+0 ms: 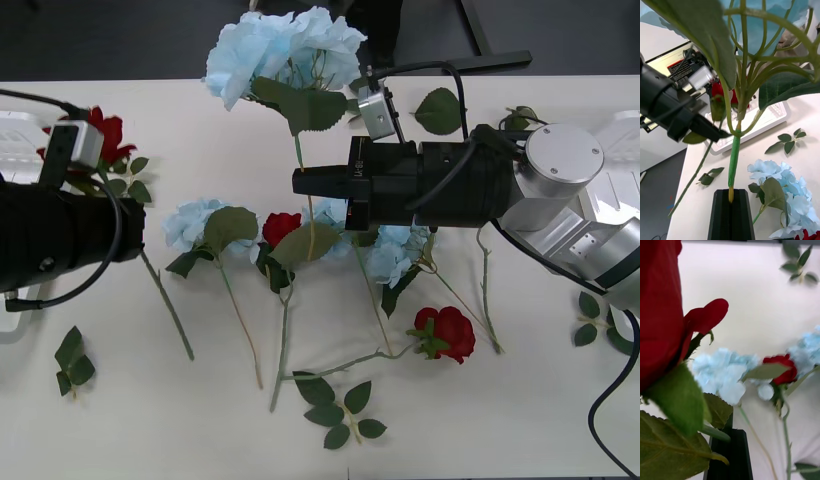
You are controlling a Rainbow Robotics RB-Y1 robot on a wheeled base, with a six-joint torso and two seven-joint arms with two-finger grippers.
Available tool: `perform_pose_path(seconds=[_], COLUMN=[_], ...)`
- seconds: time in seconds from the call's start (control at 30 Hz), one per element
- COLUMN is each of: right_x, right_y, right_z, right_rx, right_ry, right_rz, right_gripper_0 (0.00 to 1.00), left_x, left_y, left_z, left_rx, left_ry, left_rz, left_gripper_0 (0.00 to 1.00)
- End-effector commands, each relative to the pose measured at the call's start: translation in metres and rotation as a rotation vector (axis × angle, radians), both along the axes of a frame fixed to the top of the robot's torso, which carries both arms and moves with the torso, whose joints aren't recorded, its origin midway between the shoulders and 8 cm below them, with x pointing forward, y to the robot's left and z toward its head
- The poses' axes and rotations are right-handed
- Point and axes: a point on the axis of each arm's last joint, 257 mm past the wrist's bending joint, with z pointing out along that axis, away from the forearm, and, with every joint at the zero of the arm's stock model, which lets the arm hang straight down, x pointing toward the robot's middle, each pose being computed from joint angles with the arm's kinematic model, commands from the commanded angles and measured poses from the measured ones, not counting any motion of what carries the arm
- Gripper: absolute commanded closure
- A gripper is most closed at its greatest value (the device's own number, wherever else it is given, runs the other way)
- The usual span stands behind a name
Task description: Place the red flowers into the right box and the blue flowers into the left box. If a person shows an open palm, hand one flower to the person first, then continue sorting.
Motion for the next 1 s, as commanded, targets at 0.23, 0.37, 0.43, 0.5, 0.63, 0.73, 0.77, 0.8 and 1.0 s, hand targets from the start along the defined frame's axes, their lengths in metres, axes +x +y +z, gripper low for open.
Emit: perform_pose_path(seconds=[0.23, 0.37, 0.43, 0.5, 0.63, 0.73, 0.77, 0.8, 1.0], right_x=[0.022, 0.037, 0.042, 0.045, 0.057, 0.072, 0.075, 0.078, 0.089], right_y=[-0.049, -0.095, -0.118, -0.153, -0.218, -0.287, -0.296, -0.314, -0.387], right_z=[-0.019, -0.047, -0.059, -0.077, -0.104, -0.127, -0.130, -0.137, -0.169], right_rx=[-0.161, -0.292, -0.351, -0.433, -0.570, -0.736, -0.756, -0.790, -0.928], right_ry=[-0.065, -0.074, -0.071, -0.058, -0.035, -0.042, -0.042, -0.030, 0.019], right_rz=[-0.045, -0.095, -0.115, -0.141, -0.219, -0.310, -0.323, -0.347, -0.459], right_gripper_0=[1.00, 1.00, 1.00, 1.00, 1.00, 1.00, 1.00, 1.00, 1.00], left_x=[0.022, 0.027, 0.028, 0.029, 0.027, 0.023, 0.023, 0.022, 0.015], left_y=[-0.026, -0.034, -0.036, -0.040, -0.047, -0.061, -0.063, -0.068, -0.099], left_z=[0.100, 0.126, 0.135, 0.146, 0.155, 0.156, 0.155, 0.156, 0.158], left_rx=[-0.082, -0.128, -0.147, -0.180, -0.230, -0.272, -0.277, -0.292, -0.386], left_ry=[-0.377, -0.487, -0.527, -0.566, -0.601, -0.614, -0.615, -0.621, -0.623], left_rz=[-0.059, -0.063, -0.062, -0.060, -0.066, -0.082, -0.085, -0.091, -0.132], left_gripper_0=[1.00, 1.00, 1.00, 1.00, 1.00, 1.00, 1.00, 1.00, 1.00])
